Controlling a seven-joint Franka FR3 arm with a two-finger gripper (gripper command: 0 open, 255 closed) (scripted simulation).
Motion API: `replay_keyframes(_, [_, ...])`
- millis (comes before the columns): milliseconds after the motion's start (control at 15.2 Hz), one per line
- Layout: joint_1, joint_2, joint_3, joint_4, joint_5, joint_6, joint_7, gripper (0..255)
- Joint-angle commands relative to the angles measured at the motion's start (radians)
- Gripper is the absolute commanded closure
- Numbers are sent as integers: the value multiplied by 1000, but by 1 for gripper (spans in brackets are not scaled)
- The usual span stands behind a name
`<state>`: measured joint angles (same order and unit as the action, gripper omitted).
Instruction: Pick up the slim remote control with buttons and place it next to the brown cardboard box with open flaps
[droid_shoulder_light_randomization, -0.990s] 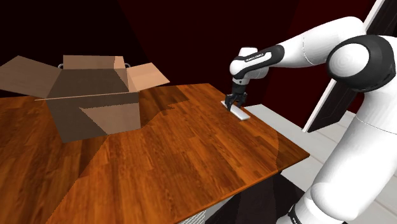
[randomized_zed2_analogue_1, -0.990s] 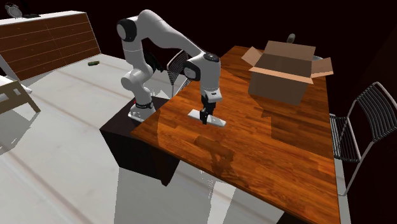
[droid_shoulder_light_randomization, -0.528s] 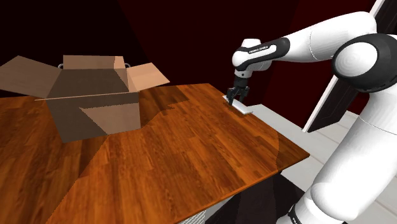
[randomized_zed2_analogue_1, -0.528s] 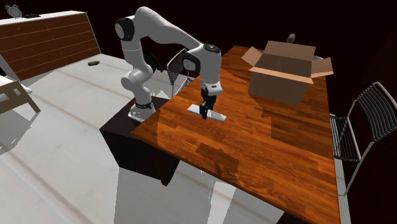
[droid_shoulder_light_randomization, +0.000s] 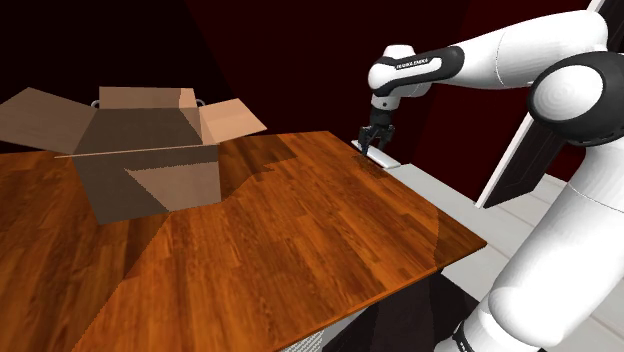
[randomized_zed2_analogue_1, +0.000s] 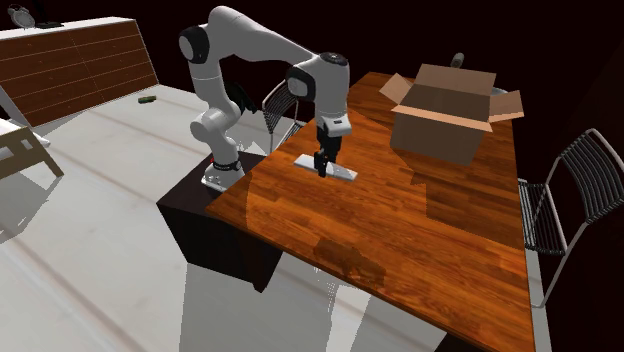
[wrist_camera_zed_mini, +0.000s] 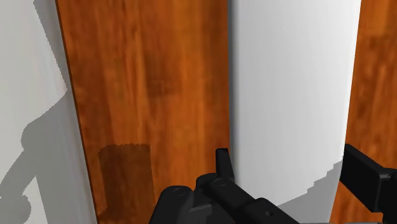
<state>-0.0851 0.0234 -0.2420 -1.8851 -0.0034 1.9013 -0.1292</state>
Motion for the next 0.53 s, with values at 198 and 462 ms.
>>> replay_keyframes(198, [0,-8,0,60,-2,-68,0,255])
replay_keyframes(462, [0,-10,0,111,-2,-121,0,255])
